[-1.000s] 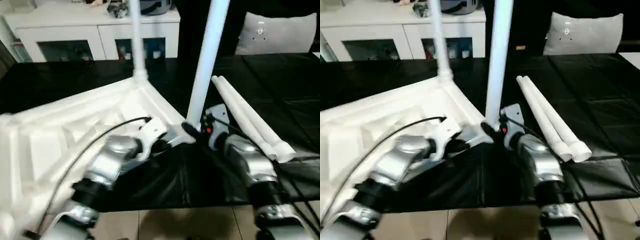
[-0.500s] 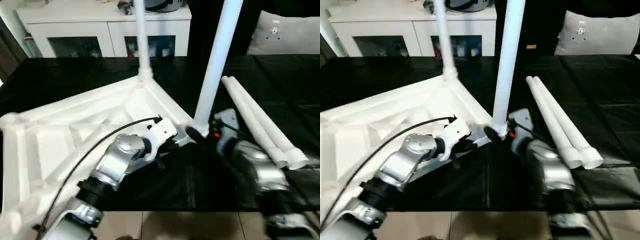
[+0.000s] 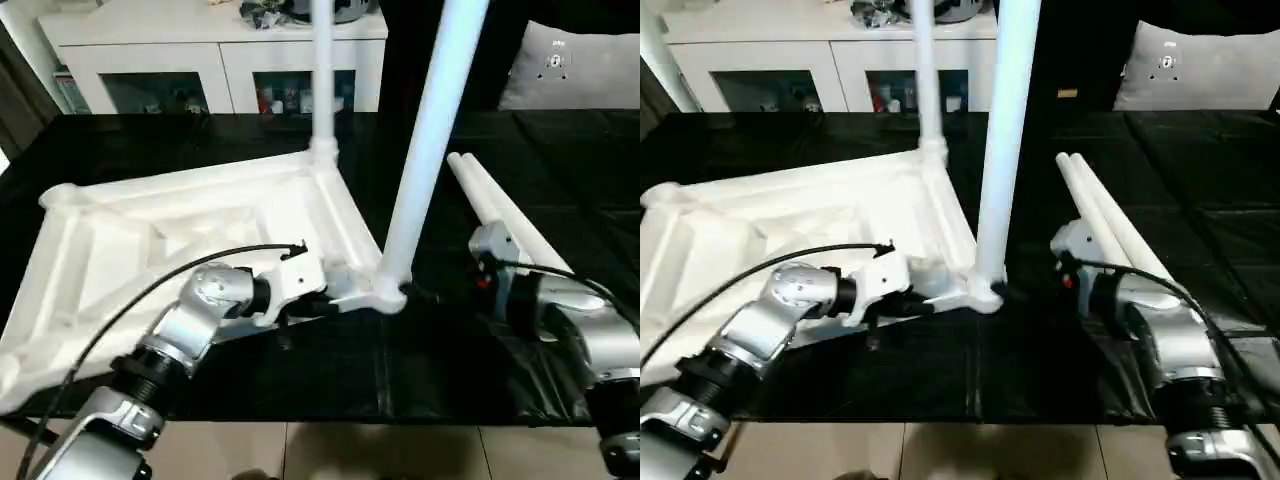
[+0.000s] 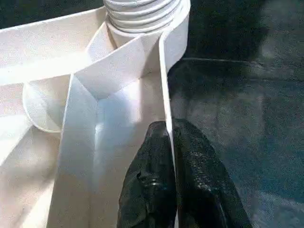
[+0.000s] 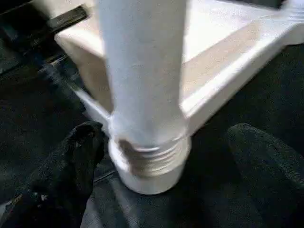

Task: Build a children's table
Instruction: Rotate leg to tighten

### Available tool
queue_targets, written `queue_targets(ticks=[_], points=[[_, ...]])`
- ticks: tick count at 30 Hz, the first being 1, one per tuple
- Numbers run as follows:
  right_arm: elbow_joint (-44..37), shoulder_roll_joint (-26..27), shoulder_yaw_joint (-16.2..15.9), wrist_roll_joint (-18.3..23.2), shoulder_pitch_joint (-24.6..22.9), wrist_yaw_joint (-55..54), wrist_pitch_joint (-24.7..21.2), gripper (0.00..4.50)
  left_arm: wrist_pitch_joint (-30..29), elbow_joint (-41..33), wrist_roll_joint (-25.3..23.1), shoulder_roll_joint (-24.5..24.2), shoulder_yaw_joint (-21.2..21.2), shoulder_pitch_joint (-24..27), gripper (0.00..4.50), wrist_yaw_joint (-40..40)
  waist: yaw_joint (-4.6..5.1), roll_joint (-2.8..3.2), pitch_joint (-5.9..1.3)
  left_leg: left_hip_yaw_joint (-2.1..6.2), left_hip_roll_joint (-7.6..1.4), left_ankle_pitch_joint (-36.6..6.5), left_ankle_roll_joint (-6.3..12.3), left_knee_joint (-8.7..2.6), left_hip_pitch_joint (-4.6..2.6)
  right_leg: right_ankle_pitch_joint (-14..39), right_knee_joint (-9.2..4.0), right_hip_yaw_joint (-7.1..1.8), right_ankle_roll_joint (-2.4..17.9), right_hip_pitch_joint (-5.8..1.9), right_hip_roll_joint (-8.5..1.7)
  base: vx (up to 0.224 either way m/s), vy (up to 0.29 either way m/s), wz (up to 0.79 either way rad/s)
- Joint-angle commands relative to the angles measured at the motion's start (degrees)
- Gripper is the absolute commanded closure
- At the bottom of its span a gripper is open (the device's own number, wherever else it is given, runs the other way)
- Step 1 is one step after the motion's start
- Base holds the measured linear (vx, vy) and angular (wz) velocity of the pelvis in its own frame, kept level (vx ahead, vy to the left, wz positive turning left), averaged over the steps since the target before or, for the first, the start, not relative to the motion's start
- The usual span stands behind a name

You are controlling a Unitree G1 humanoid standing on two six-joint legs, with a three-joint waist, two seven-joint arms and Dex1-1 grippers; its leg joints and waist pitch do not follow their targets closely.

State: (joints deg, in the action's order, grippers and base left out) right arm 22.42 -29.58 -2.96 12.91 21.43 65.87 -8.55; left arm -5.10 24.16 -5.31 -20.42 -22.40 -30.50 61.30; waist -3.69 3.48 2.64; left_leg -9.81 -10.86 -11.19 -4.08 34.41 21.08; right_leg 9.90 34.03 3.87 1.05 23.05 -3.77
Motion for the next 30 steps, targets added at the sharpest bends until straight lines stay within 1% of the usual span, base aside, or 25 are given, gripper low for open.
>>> queue_targets(ticks=[1,5,7,9,11,14,16,17,19,21,22,23,25,26,28,30], points=[[-2.0,-0.6,-0.8,0.0,0.0,1.8,0.2,0.03,1.3,1.4,-1.5,-0.7,-2.9,-0.5,4.50,2.1,-0.07,-0.72,-3.65,0.47,-2.10,-9.8,6.03,-3.77,-0.13,14.1,-4.18,-2.22,12.4,-3.20,-4.04,0.000,0.000,0.00],[-2.0,-0.6,-1.1,0.0,0.1,2.6,0.7,0.03,2.7,2.1,-1.2,-0.9,-3.3,-0.6,4.50,3.5,-0.13,-0.77,-3.71,0.50,-2.11,-9.4,6.00,-3.77,-0.14,13.9,-4.08,-2.23,12.2,-3.23,-4.06,0.000,0.000,0.00],[-2.1,-0.7,-1.5,0.4,0.3,3.6,1.1,0.03,4.1,1.9,-1.0,-1.6,-4.0,-0.3,4.50,5.7,-0.24,-0.72,-3.75,0.50,-2.13,-9.1,6.08,-3.76,-0.17,13.4,-4.05,-2.23,12.5,-3.21,-4.06,0.000,0.000,0.00],[-2.2,-1.1,-2.2,0.8,0.3,5.2,0.9,0.29,5.5,1.8,-1.1,-2.3,-4.6,-0.1,4.50,7.1,-0.40,-0.64,-3.77,0.50,-2.20,-9.0,6.20,-3.75,-0.17,13.0,-3.98,-2.22,12.7,-3.19,-4.04,0.000,0.000,0.00],[-2.0,-1.5,-3.2,0.9,0.2,7.4,0.6,0.29,6.9,1.7,-1.4,-3.0,-5.1,0.0,4.50,8.6,-0.51,-0.69,-3.74,0.44,-2.26,-9.4,6.20,-3.75,-0.21,13.1,-3.97,-2.26,12.7,-3.15,-4.05,0.000,0.000,0.00],[-0.9,-1.2,-3.9,0.1,0.5,7.8,1.2,0.71,7.5,1.7,-1.3,-3.3,-5.3,0.0,4.50,9.5,-1.00,-0.61,-3.72,0.43,-2.36,-9.7,5.85,-3.81,-0.34,13.9,-4.00,-2.31,12.6,-3.05,-4.11,0.000,0.000,0.00],[-0.6,-0.6,-4.5,-0.2,0.7,8.0,1.3,0.78,7.9,1.8,-1.4,-3.4,-5.3,-0.1,4.50,9.8,-1.24,-0.63,-3.77,0.42,-2.36,-9.4,5.50,-3.80,-0.37,13.3,-3.90,-2.36,12.7,-3.03,-4.13,0.000,0.000,0.00],[-0.6,-0.5,-4.6,-0.2,0.8,8.1,1.3,0.78,7.9,1.8,-1.4,-3.4,-5.4,-0.1,4.50,9.8,-1.25,-0.73,-3.75,0.40,-2.33,-9.5,5.46,-3.80,-0.37,13.2,-3.91,-2.35,12.7,-3.03,-4.12,0.000,0.000,0.00],[-0.5,-0.3,-4.9,-0.2,0.9,8.4,1.2,1.13,8.2,1.8,-1.4,-3.5,-5.5,-0.1,4.50,10.0,-1.27,-0.70,-3.82,0.44,-2.33,-9.0,5.43,-3.79,-0.28,12.6,-3.76,-2.35,12.7,-3.15,-4.13,0.000,0.000,0.00],[-0.3,0.1,-5.7,-0.3,1.1,8.9,1.1,1.19,8.5,1.8,-1.4,-3.5,-5.6,-0.2,4.50,10.2,-1.27,-0.67,-3.85,0.45,-2.32,-8.8,5.52,-3.76,-0.28,12.3,-3.71,-2.33,12.7,-3.16,-4.11,0.000,0.000,0.00],[-0.3,0.3,-6.0,-0.3,1.1,9.0,1.1,1.34,8.6,1.8,-1.4,-3.5,-5.6,-0.1,4.50,10.3,-1.28,-0.77,-3.84,0.43,-2.31,-8.7,5.54,-3.75,-0.29,12.3,-3.71,-2.33,12.8,-3.13,-4.12,0.000,0.000,0.00],[-0.2,0.4,-6.2,-0.4,1.1,9.1,1.1,1.34,8.8,1.8,-1.3,-3.6,-5.6,0.0,4.50,10.4,-1.28,-0.75,-3.84,0.41,-2.29,-8.7,5.54,-3.74,-0.27,12.4,-3.72,-2.33,12.8,-3.15,-4.12,0.000,0.000,0.00],[-0.2,0.5,-6.4,-0.3,1.1,9.4,1.1,1.58,9.0,2.0,-1.3,-3.6,-5.5,0.0,4.50,10.6,-1.25,-0.72,-3.80,0.41,-2.31,-8.8,5.55,-3.77,-0.27,12.7,-3.75,-2.32,12.7,-3.12,-4.11,0.000,0.000,0.00],[-0.1,0.5,-6.5,-0.3,1.1,9.4,1.1,1.63,9.1,2.0,-1.3,-3.6,-5.5,0.0,4.50,10.6,-1.28,-0.83,-3.81,0.40,-2.31,-8.9,5.55,-3.76,-0.28,12.8,-3.77,-2.31,12.7,-3.14,-4.12,0.000,0.000,0.00],[-0.8,0.5,-6.6,0.0,0.5,9.7,0.8,1.69,8.9,1.9,-1.3,-3.6,-5.4,0.2,4.50,10.5,-1.28,-0.79,-3.75,0.40,-2.31,-9.2,5.40,-3.80,-0.31,13.8,-3.86,-2.33,12.4,-3.10,-4.13,0.000,0.000,0.00],[-1.1,0.6,-6.6,0.2,0.1,9.8,0.6,1.75,8.4,1.8,-1.1,-3.5,-5.3,0.4,4.50,10.4,-1.24,-0.96,-3.74,0.40,-2.31,-9.3,5.29,-3.84,-0.32,14.2,-3.88,-2.33,12.2,-3.11,-4.13,0.000,0.000,0.00]])
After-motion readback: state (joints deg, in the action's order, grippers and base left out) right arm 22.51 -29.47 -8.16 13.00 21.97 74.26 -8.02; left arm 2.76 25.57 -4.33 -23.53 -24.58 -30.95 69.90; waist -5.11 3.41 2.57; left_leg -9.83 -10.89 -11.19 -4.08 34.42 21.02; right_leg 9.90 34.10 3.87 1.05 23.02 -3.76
